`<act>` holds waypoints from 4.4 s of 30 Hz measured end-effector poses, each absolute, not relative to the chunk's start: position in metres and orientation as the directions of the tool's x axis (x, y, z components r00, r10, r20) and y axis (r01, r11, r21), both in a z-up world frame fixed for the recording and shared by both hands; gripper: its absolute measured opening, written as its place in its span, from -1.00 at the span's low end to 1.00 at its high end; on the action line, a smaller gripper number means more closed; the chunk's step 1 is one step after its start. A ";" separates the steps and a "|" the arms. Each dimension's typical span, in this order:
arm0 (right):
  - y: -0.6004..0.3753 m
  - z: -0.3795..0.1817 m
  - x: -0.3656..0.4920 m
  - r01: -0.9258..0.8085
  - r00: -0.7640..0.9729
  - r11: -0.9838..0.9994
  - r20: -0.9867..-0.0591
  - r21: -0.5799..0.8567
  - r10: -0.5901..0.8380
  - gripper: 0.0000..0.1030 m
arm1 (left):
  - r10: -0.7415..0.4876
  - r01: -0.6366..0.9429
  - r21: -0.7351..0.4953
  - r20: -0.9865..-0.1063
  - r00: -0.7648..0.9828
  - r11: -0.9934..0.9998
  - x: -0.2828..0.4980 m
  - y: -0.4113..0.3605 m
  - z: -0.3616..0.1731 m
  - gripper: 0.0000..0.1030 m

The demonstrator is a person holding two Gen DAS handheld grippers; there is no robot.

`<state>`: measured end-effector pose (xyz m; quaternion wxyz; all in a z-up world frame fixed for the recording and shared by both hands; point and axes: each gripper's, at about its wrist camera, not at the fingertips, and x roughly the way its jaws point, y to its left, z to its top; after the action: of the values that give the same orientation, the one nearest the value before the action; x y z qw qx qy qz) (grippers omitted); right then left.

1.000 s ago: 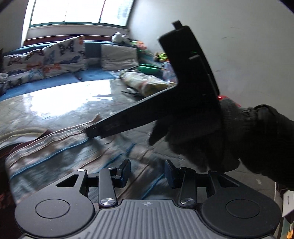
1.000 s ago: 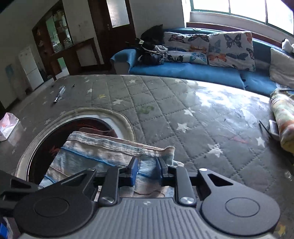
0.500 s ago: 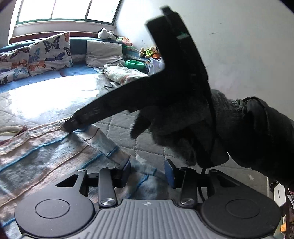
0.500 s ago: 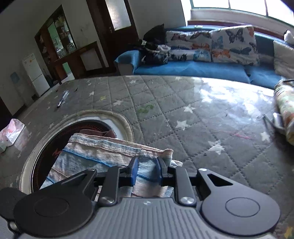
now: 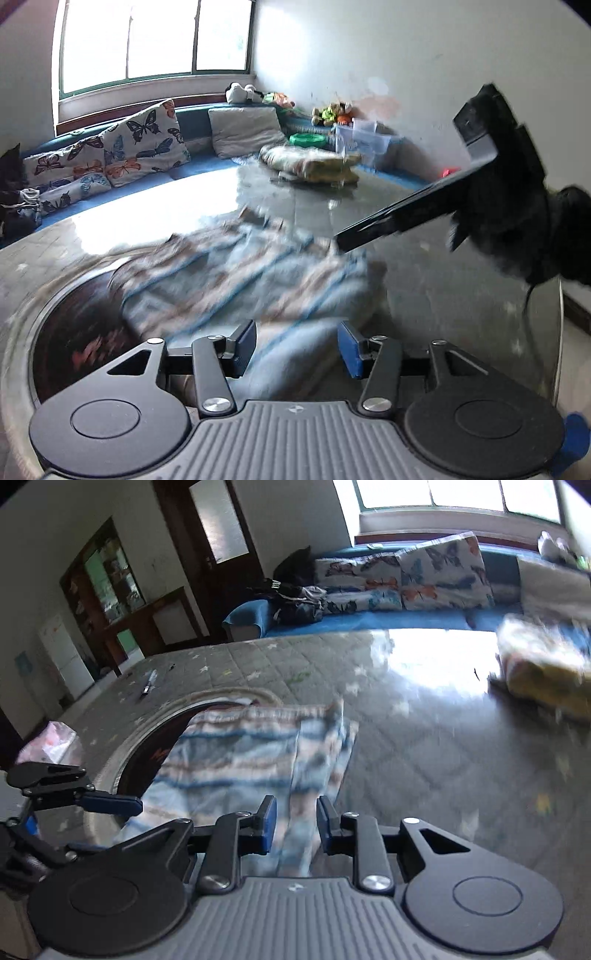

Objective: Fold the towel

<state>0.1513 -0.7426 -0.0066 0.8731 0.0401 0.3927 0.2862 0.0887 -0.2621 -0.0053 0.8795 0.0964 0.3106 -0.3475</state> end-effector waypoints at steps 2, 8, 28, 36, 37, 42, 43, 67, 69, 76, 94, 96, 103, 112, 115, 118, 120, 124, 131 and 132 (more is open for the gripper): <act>-0.745 -0.011 0.141 -0.451 0.530 0.843 -0.671 0.294 0.518 -0.35 | -0.519 0.666 0.006 -0.621 0.587 0.746 0.079 -0.261 -0.011 0.02; -0.746 -0.024 0.131 -0.410 0.529 0.855 -0.682 0.317 0.506 -0.46 | -0.455 0.663 0.179 -0.598 0.660 0.727 0.059 -0.261 -0.025 0.00; -0.726 -0.016 0.114 -0.428 0.507 0.853 -0.702 0.298 0.500 -0.81 | -0.425 0.644 0.213 -0.595 0.682 0.735 0.051 -0.239 -0.026 -0.90; -0.732 0.001 0.118 -0.462 0.538 0.849 -0.680 0.257 0.499 -0.68 | -0.472 0.656 0.119 -0.601 0.645 0.745 0.070 -0.221 -0.002 -0.69; -0.730 0.007 0.122 -0.468 0.550 0.851 -0.674 0.239 0.493 -0.68 | -0.477 0.650 0.103 -0.594 0.647 0.753 0.074 -0.219 0.002 -0.62; -0.709 0.014 0.154 -0.486 0.582 0.853 -0.658 0.189 0.478 -0.67 | -0.450 0.579 0.038 -0.589 0.671 0.814 0.122 -0.229 0.005 -0.45; -0.705 0.012 0.162 -0.486 0.587 0.855 -0.658 0.180 0.472 -0.67 | -0.443 0.564 0.026 -0.589 0.675 0.825 0.132 -0.231 0.005 -0.45; -0.679 -0.025 0.234 -0.463 0.594 0.871 -0.672 0.164 0.442 -0.67 | -0.455 0.489 -0.123 -0.609 0.650 0.863 0.233 -0.265 -0.016 -0.46; -0.678 -0.026 0.234 -0.463 0.589 0.872 -0.680 0.159 0.437 -0.67 | -0.470 0.506 -0.125 -0.603 0.645 0.854 0.232 -0.270 -0.013 -0.45; -0.676 -0.016 0.205 -0.499 0.587 0.854 -0.667 0.149 0.459 -0.66 | -0.497 0.549 -0.117 -0.606 0.621 0.828 0.203 -0.272 -0.011 -0.45; -0.681 -0.020 0.092 -0.582 0.591 0.812 -0.669 0.034 0.452 -0.57 | -0.514 0.648 -0.017 -0.624 0.588 0.762 0.075 -0.246 -0.030 -0.41; -0.683 -0.017 0.085 -0.581 0.603 0.814 -0.664 0.015 0.443 -0.56 | -0.510 0.635 -0.021 -0.617 0.600 0.772 0.070 -0.237 -0.027 -0.41; -0.680 -0.019 0.080 -0.580 0.604 0.815 -0.664 0.013 0.440 -0.55 | -0.481 0.597 -0.031 -0.626 0.614 0.802 0.062 -0.220 -0.028 -0.41; -0.681 -0.019 0.075 -0.552 0.615 0.832 -0.651 0.047 0.445 -0.38 | -0.455 0.518 -0.086 -0.614 0.645 0.851 0.071 -0.207 -0.017 -0.10; -0.681 -0.023 0.072 -0.533 0.623 0.844 -0.647 0.058 0.438 -0.36 | -0.433 0.480 -0.110 -0.636 0.639 0.870 0.079 -0.208 -0.020 -0.04; -0.682 -0.019 0.068 -0.518 0.637 0.851 -0.629 0.080 0.447 -0.28 | -0.430 0.469 -0.118 -0.632 0.645 0.875 0.081 -0.209 -0.021 0.15; -0.683 -0.019 0.065 -0.506 0.644 0.858 -0.623 0.087 0.443 -0.28 | -0.429 0.469 -0.113 -0.629 0.648 0.876 0.081 -0.212 -0.020 0.27; -0.684 -0.022 0.060 -0.473 0.659 0.875 -0.616 0.106 0.432 -0.27 | -0.421 0.461 -0.108 -0.624 0.658 0.881 0.081 -0.214 -0.019 0.47; -0.686 -0.022 0.047 -0.432 0.685 0.894 -0.601 0.121 0.412 -0.19 | -0.395 0.437 -0.091 -0.615 0.682 0.895 0.078 -0.218 -0.015 0.78; -0.686 -0.022 0.044 -0.428 0.687 0.896 -0.599 0.122 0.410 -0.12 | -0.390 0.434 -0.085 -0.613 0.687 0.897 0.076 -0.218 -0.013 0.83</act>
<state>0.0444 -0.6862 -0.0220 0.9185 -0.0136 0.3228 0.2281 0.0764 -0.2185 -0.0135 0.9179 0.0332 0.3256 -0.2244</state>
